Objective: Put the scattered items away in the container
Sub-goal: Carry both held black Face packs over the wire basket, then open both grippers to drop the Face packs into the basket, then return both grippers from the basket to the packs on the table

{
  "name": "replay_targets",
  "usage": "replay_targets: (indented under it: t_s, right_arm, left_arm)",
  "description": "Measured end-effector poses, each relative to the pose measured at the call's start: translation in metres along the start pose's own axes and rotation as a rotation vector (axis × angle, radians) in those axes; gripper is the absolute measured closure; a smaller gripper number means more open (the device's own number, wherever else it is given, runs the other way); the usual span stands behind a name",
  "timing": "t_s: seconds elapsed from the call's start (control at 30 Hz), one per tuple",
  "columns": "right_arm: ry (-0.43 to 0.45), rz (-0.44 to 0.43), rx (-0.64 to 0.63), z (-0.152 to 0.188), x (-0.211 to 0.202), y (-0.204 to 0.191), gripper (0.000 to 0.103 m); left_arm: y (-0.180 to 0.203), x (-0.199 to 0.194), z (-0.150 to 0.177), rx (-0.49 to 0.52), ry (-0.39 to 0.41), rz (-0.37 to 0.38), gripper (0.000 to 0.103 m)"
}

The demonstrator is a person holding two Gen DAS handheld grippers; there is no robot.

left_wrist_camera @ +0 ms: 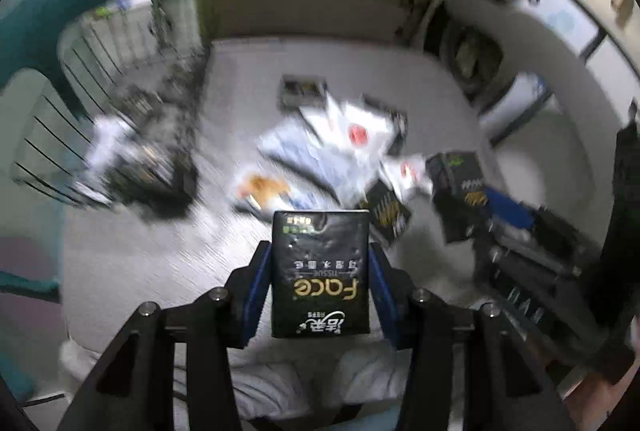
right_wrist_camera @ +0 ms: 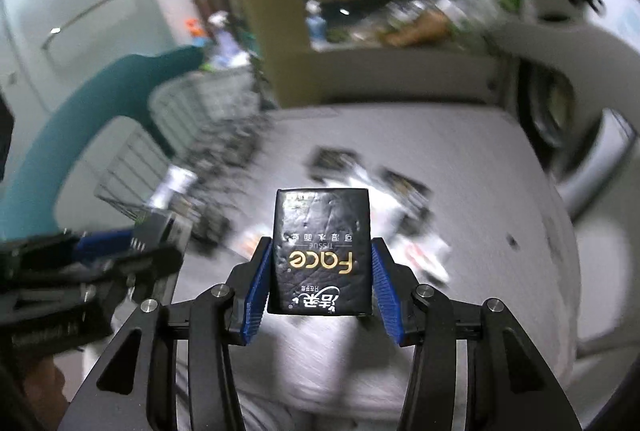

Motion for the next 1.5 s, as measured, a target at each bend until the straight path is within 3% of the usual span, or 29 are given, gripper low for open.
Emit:
replay_targets:
  t_s: [0.03,0.17,0.3,0.43,0.67,0.9,1.1,1.37,1.5]
  right_arm:
    - [-0.003,-0.013,-0.019,-0.008,0.008,-0.013,0.055]
    - [-0.049,-0.063,-0.089,-0.028,0.058,-0.061,0.055]
    - [-0.103,-0.079,-0.116,-0.033,0.095,-0.086,0.055]
    - [-0.15,-0.062,-0.116,-0.028,0.119,-0.091,0.055]
    - [-0.171,-0.049,-0.117,-0.023,0.13,-0.092,0.055]
    - [-0.16,-0.045,-0.127,-0.027,0.131,-0.09,0.055]
    - [-0.14,-0.046,-0.123,-0.031,0.126,-0.091,0.045]
    - [-0.056,-0.071,-0.089,-0.043,0.081,-0.085,0.045]
    - [-0.038,-0.032,-0.085,-0.037,0.049,-0.06,0.045]
  left_arm:
    - [-0.011,-0.006,-0.021,-0.016,0.024,-0.013,0.051]
    - [-0.072,-0.012,-0.054,-0.097,0.063,-0.091,0.051]
    - [-0.14,-0.014,-0.069,-0.177,0.042,-0.187,0.051]
    - [-0.167,0.013,-0.076,-0.2,0.008,-0.216,0.051]
    - [-0.182,0.047,-0.076,-0.209,-0.04,-0.208,0.051]
    - [-0.189,0.056,-0.074,-0.224,-0.051,-0.192,0.051]
    - [-0.194,0.058,-0.074,-0.24,-0.051,-0.192,0.045]
    - [-0.195,0.043,-0.072,-0.255,-0.03,-0.178,0.044]
    - [-0.188,0.026,-0.069,-0.25,-0.011,-0.154,0.044]
Point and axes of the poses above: each gripper's, at about its wrist camera, not at the fingertips, and x roughly the way its jaws point, y to its right, z to its underside, the point moved 8 cm from there along x, roughly the way its jaws point, and after that the axes turned 15 degrees about -z, right-handed, at the moved point
